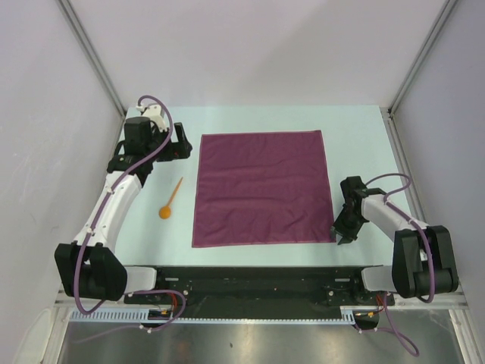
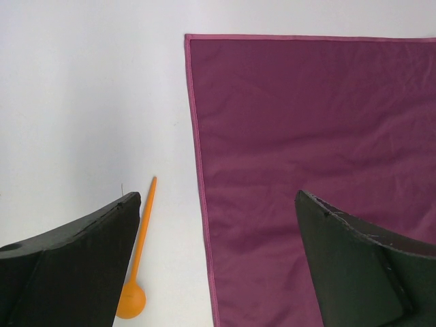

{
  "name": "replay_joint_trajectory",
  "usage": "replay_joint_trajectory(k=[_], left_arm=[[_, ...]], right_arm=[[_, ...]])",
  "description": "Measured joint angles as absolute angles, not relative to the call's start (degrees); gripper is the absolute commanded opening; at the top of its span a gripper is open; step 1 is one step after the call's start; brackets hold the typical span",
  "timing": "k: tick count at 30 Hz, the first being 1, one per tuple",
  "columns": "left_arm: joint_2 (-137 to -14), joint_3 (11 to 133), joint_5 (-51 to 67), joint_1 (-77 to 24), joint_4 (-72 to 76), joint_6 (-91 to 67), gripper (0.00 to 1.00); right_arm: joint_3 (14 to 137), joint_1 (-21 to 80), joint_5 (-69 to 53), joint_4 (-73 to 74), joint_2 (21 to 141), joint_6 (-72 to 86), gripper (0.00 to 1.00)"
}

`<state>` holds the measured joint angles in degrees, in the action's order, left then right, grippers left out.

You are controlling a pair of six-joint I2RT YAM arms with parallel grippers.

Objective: Fold the napkin, place the utensils inside, and roll it up
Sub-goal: Fold the napkin at the center of the board.

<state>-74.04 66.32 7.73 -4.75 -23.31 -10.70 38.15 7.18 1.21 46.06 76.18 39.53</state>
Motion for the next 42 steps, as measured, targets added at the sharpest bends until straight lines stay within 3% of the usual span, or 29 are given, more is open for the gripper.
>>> replay_joint_trajectory(k=[12, 26, 42], left_arm=[[-74.1, 66.3, 7.7, -4.8, -23.3, -10.7, 1.0], [-74.2, 66.3, 7.7, -4.8, -23.3, -10.7, 1.0], [-74.2, 66.3, 7.7, -4.8, -23.4, -10.7, 1.0]], right_arm=[[37.5, 7.3, 1.0, 45.4, 76.9, 40.5, 0.29], [36.6, 7.2, -0.4, 43.5, 75.8, 42.1, 0.0], [42.3, -1.8, 5.1, 45.1, 69.1, 38.0, 0.0]])
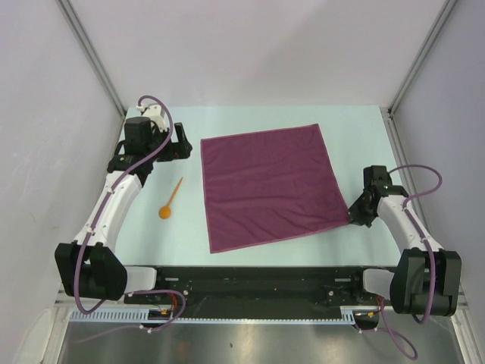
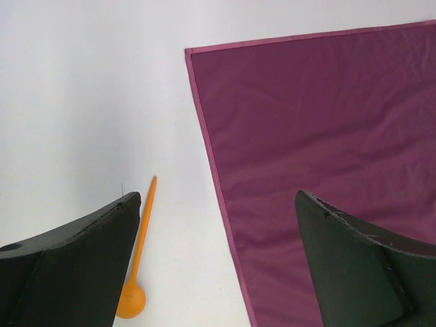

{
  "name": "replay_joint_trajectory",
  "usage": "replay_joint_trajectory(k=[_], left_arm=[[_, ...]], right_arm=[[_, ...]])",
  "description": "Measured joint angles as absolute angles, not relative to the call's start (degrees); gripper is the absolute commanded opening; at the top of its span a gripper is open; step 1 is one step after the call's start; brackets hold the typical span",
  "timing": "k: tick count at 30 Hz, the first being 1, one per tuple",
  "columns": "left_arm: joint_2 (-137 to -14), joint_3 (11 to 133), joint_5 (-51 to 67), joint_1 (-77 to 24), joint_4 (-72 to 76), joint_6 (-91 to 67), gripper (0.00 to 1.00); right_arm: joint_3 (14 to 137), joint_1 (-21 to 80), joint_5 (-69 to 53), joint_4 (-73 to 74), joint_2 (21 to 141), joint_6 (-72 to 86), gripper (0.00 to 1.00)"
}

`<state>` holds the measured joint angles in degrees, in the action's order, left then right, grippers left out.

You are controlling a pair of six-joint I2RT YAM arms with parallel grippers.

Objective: Fold the napkin, place the utensils inside, and roll it up
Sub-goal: Fold the napkin at the center of the board.

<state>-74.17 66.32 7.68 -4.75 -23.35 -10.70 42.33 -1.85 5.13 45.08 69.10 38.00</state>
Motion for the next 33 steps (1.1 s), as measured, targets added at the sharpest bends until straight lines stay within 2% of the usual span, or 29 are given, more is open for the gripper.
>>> replay_joint_trajectory(k=[7, 11, 26, 29, 33], left_arm=[[-74.2, 66.3, 7.7, -4.8, -23.4, -10.7, 1.0], [-74.2, 66.3, 7.7, -4.8, -23.3, -10.8, 1.0], [-74.2, 66.3, 7.7, -4.8, -23.3, -11.1, 1.0], [-74.2, 66.3, 7.7, -4.7, -23.4, -11.1, 1.0], [-74.2, 66.3, 7.6, -4.8, -23.4, -11.1, 1.0]], right_arm=[[45.7, -3.4, 5.2, 46.0, 69.0, 36.4, 0.0], [51.7, 0.3, 5.2, 44.9, 73.3, 36.4, 0.0], [93.8, 25.7, -0.5, 28.7, 119.1, 36.7, 0.0], [100.0, 28.5, -3.0, 24.9, 126.1, 37.5, 0.0], [102.4, 31.5, -6.7, 18.7, 130.4, 39.4, 0.0]])
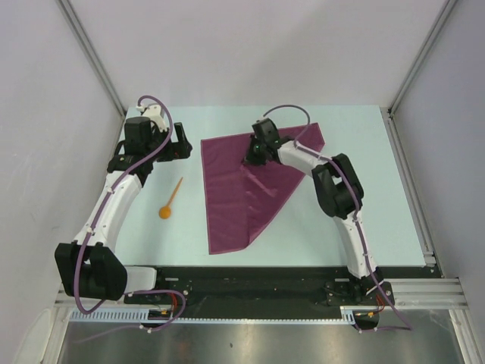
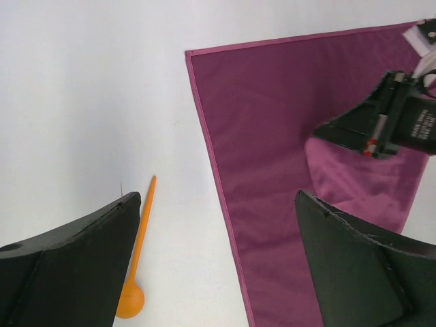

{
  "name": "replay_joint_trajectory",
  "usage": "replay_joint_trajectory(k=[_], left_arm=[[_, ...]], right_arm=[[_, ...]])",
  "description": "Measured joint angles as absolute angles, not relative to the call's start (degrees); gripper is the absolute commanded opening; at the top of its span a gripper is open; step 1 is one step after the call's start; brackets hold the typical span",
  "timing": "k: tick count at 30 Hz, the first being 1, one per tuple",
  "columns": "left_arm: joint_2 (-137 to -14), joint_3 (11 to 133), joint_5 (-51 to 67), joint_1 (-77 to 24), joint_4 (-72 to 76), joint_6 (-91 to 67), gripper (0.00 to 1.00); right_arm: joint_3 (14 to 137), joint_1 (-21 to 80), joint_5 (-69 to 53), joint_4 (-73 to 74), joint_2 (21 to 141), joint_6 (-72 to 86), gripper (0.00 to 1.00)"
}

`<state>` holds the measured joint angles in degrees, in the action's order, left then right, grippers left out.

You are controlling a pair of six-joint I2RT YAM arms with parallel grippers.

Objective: Fold the napkin, place the utensils inside, and roll it up
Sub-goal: Fold the napkin at the center of the board.

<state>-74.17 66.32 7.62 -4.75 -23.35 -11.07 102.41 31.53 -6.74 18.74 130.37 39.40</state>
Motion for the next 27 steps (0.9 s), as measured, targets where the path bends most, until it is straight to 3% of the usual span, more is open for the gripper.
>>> replay_joint_trajectory(k=[11, 27], left_arm=[[-74.2, 66.3, 7.3, -4.8, -23.4, -11.1, 1.0], [-74.2, 66.3, 7.0, -4.7, -23.4, -11.1, 1.0]], right_arm=[[110.9, 34.8, -15.5, -8.1, 144.1, 51.2, 0.0], [124.5, 37.1, -12.6, -17.0, 154.6, 57.2, 0.0]])
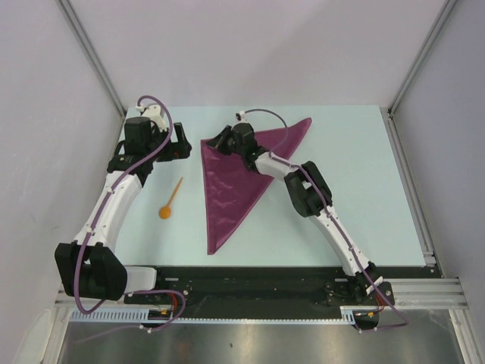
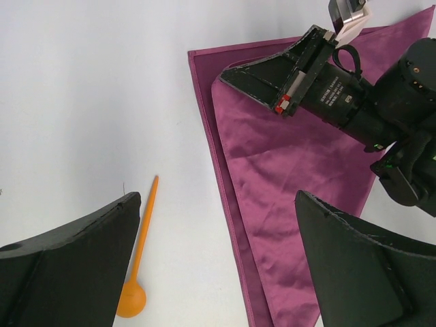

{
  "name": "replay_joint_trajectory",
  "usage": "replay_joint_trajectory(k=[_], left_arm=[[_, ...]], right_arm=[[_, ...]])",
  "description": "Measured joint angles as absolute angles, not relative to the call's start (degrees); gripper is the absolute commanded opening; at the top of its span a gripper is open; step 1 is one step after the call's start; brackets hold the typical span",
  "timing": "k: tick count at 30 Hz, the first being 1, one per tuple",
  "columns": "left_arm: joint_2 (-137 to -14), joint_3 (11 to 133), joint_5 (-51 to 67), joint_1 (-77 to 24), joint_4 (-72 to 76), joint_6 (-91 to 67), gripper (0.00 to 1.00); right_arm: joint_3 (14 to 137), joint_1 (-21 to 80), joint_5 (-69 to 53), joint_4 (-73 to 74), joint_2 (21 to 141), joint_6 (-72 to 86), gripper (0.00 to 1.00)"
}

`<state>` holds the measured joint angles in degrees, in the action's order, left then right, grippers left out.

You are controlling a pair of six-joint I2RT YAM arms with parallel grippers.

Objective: Fold the napkin, place the utensils inside, and roll it up
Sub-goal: Fold the napkin at the center of the board.

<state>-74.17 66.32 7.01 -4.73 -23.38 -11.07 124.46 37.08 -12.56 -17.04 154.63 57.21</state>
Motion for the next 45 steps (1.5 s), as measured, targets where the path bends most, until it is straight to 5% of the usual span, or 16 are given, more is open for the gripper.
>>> replay_joint_trajectory(k=[45], left_arm=[[-74.3, 66.3, 7.3, -4.8, -23.7, -11.6, 1.0]], right_arm=[[135.0, 39.2, -2.8, -18.6, 164.6, 60.9, 0.05]])
